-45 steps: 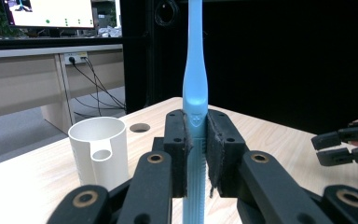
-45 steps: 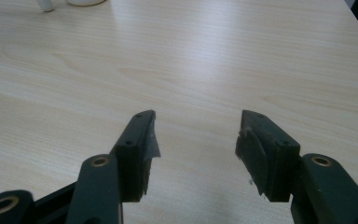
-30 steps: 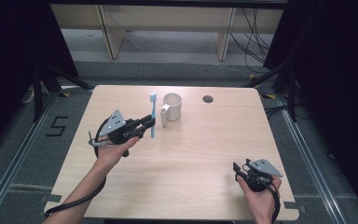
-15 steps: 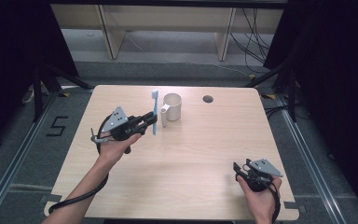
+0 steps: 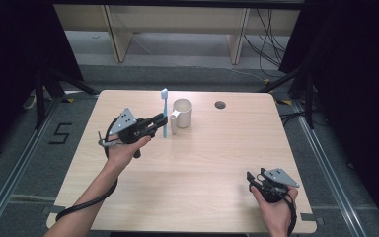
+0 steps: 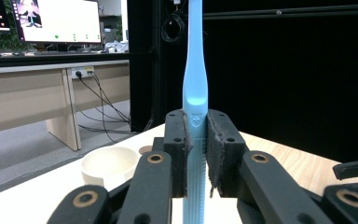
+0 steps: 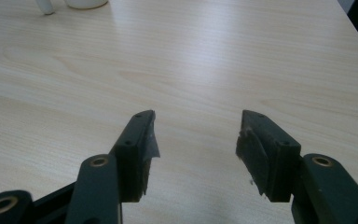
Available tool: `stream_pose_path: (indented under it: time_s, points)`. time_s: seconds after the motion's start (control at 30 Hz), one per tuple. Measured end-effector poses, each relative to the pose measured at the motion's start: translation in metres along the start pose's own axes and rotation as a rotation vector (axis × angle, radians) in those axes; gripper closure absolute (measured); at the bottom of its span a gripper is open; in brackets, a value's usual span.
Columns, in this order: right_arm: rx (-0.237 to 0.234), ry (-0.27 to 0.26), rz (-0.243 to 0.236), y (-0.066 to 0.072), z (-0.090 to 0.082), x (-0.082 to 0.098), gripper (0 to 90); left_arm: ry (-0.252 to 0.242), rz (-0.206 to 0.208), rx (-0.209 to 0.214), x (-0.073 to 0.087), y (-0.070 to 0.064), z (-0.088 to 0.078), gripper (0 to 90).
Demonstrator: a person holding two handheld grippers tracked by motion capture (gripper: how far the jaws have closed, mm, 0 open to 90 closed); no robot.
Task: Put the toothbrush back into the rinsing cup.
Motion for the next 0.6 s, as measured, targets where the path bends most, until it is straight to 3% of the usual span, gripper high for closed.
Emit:
stream_pose_path:
  time_s: [0.07, 0.17, 0.2, 0.23, 0.3, 0.43, 0.5, 0.57, 0.6]
  points:
    - [0.002, -0.017, -0.043, -0.003, 0.001, -0.002, 46.5, -0.003, -0.001, -0.003, 0.000, 0.000, 0.001, 78.4]
    - [0.002, -0.021, -0.046, -0.003, 0.000, -0.003, 46.4, -0.005, 0.000, -0.006, 0.001, 0.001, 0.003, 78.4]
    - [-0.001, -0.005, 0.000, 0.000, 0.000, -0.001, 46.4, -0.004, -0.005, -0.007, 0.001, 0.001, 0.003, 78.4]
    - [-0.001, -0.005, -0.001, 0.000, 0.000, -0.001, 46.3, -0.002, -0.005, -0.008, 0.002, 0.001, 0.004, 78.4]
    - [0.003, -0.018, -0.042, -0.003, 0.000, -0.003, 46.3, -0.004, -0.010, -0.009, 0.003, 0.001, 0.006, 78.4]
    - [-0.002, -0.022, -0.038, -0.003, 0.001, -0.002, 46.3, -0.008, -0.012, -0.008, 0.003, 0.002, 0.009, 78.4]
    - [0.010, -0.011, -0.057, -0.005, -0.001, -0.003, 46.3, -0.012, -0.015, -0.004, 0.003, 0.001, 0.011, 78.4]
    - [0.002, -0.022, -0.048, -0.003, 0.000, -0.003, 46.3, -0.017, -0.016, -0.005, 0.003, 0.002, 0.012, 78.4]
    - [-0.006, -0.005, -0.002, 0.000, 0.000, -0.001, 46.2, -0.018, -0.018, -0.005, 0.003, 0.002, 0.012, 78.4]
Point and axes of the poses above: each handheld gripper's, and its own axes: z roughly forward along the jaws, x roughly out of its underside, y roughly to its left, the point moved 4 cm from there along z, roughly forward along the jaws, and after that the axes turned 15 degrees about z, right-handed, at the moved point
